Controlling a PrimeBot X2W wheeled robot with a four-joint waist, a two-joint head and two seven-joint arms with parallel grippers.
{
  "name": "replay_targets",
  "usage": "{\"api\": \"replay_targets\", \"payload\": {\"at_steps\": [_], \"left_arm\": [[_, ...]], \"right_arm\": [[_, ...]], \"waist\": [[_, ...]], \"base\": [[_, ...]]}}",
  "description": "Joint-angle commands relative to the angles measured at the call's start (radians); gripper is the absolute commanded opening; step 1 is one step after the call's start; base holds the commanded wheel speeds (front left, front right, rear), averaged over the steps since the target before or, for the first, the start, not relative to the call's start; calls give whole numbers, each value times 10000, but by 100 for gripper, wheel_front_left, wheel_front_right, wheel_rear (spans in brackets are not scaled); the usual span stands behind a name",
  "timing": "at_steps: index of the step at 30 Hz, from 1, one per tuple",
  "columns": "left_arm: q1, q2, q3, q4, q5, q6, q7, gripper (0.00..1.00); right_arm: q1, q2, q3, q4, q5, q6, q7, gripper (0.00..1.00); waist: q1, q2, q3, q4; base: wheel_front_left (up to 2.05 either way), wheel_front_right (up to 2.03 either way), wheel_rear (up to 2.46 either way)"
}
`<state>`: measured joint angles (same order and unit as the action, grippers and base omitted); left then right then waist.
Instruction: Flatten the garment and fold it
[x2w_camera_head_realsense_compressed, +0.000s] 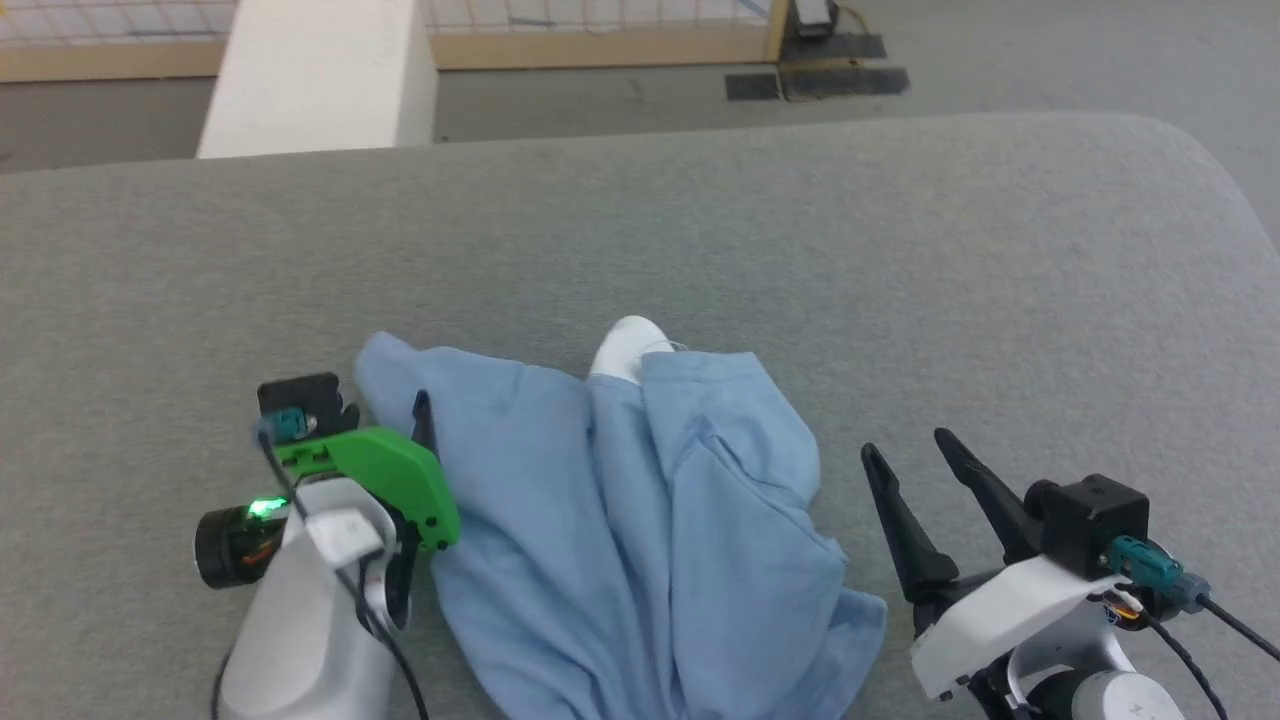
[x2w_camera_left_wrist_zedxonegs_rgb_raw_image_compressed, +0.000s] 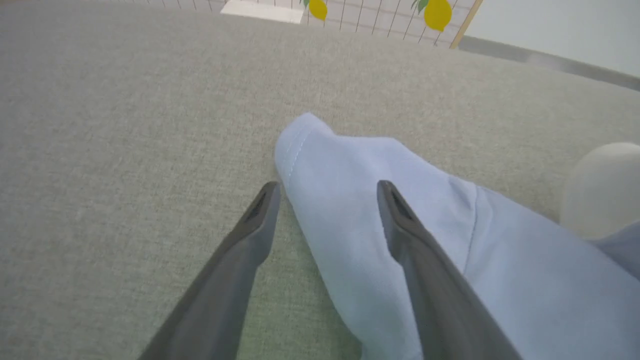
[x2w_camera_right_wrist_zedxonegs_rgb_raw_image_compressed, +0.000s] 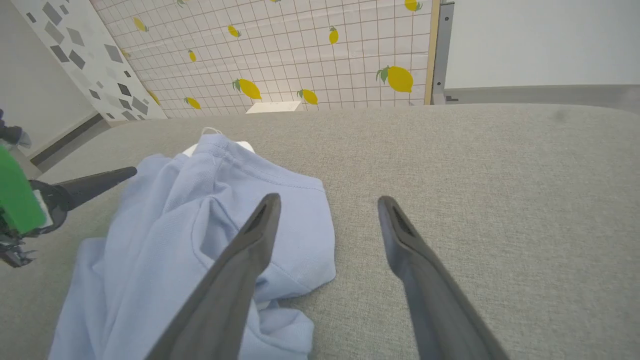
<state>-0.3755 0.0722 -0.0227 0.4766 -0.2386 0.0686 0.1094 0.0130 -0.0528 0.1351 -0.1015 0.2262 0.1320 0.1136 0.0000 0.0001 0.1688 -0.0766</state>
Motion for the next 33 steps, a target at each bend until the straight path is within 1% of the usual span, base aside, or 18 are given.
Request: {"api": "replay_targets", "payload": {"at_steps": [1, 4, 6, 7, 8, 10, 13, 15, 19, 23, 26, 28, 29, 33], "left_arm": [[-274, 182, 27, 320, -10, 194, 566, 100], [-506, 319, 39, 836, -20, 439, 1681, 100], [-466, 315, 83, 1013, -161, 488, 2240, 100], [-388, 311, 74, 1025, -257, 395, 2429, 61], [-325, 307, 88, 956, -339, 304, 2405, 0], [-148, 300, 189, 712, -473, 220, 1998, 0], [236, 240, 583, 178, -720, 315, 727, 0], [525, 223, 866, -169, -822, 437, -119, 0], [1264, 232, 1368, -732, -925, 757, -1289, 0], [2044, 205, 1660, -1214, -1002, 978, -1844, 0], [2530, 147, 1805, -1488, -1114, 1117, -2009, 0], [2742, 90, 1803, -1611, -1283, 988, -2168, 92], [2829, 47, 1791, -1653, -1413, 909, -2255, 100], [2983, -65, 1634, -1904, -1661, 612, -2984, 100]], "right_arm": [[-158, 23, 28, 37, 115, -13, -64, 100], [-230, 24, 99, 110, 212, -13, -65, 100], [-242, 24, 127, 141, 258, -13, -55, 100], [-238, 24, 140, 152, 286, -13, -46, 100], [-227, 24, 140, 153, 301, -13, -37, 100], [-187, 25, 106, 140, 312, -13, -14, 100], [-162, 25, 60, 69, 265, -13, -27, 100], [-180, 25, 41, 20, 211, -13, -62, 100], [-192, 25, 109, -40, 173, -13, -25, 100], [-181, 25, 347, -147, 169, -13, 134, 100], [-235, 25, 630, -197, 197, -13, 327, 100], [-327, 25, 884, -177, 185, -13, 547, 100], [-395, 25, 1046, -146, 134, -13, 729, 100], [-752, 26, 1617, 59, -163, -13, 1803, 100]], "waist": [[0, -1, 358, -410], [0, -1, 436, -556], [0, -1, 447, -599], [0, -1, 447, -606], [0, -1, 440, -597], [0, -1, 401, -517], [0, -1, 277, -275], [0, -1, 196, -82], [0, -1, -31, 374], [0, -1, -226, 892], [0, -1, -298, 1201], [0, -1, -339, 1409], [0, -1, -354, 1511], [0, -1, -368, 1824]], "base": [[0, 0, 0], [0, 0, 0], [0, 0, 0], [0, 0, 0], [0, 0, 0], [0, 0, 0], [0, 0, 0], [0, 0, 0], [0, 0, 0], [0, 0, 0], [0, 0, 0], [0, 0, 0], [0, 0, 0], [0, 0, 0]]}}
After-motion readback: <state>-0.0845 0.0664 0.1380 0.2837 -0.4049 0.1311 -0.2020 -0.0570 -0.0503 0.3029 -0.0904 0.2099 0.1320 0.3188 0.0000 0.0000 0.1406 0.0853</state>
